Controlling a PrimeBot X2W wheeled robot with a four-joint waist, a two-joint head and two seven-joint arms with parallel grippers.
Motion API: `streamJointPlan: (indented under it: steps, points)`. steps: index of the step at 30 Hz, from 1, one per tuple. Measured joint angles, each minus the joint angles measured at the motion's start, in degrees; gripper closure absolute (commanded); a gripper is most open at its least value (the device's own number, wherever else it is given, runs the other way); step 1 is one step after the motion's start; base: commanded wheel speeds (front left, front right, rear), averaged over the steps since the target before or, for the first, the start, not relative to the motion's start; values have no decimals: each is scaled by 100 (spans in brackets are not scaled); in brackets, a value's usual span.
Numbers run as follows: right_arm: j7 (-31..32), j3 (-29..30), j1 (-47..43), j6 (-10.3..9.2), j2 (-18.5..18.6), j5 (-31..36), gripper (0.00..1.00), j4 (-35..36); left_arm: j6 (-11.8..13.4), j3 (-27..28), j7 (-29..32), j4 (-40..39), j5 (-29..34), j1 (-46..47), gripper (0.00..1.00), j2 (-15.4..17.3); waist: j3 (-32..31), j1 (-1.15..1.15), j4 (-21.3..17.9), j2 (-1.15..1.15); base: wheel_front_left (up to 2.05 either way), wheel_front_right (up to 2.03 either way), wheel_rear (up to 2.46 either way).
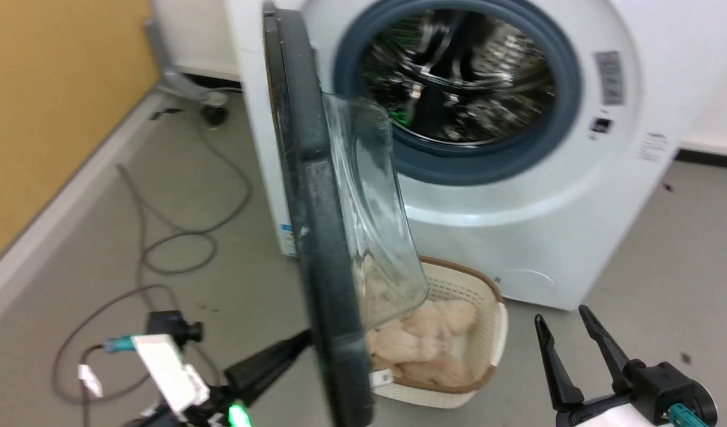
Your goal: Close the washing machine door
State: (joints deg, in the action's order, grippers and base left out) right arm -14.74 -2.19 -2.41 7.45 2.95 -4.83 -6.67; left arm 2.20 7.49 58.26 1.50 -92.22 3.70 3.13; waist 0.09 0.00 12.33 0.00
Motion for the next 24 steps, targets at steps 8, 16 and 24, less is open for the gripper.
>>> streamJointPlan:
  steps: [8, 16, 24]
  points:
    - [-1, 33, 53, -1, 0, 33, 0, 51, -461, -989, -1226, 102, -51, -15, 100, -20, 214, 0, -833, 0, 0, 0, 0]
    - [0, 68, 166, -1, 1, 20, 0, 114, -745, -1528, -2079, 619, -188, 460, 100, -16, 503, 0, -1743, 0, 0, 0, 0]
    - [-1, -15, 208, -1, 1, -148, 0, 151, -845, -1550, -3271, 1174, -83, 1105, 100, -24, 783, 0, -2587, 0, 0, 0, 0]
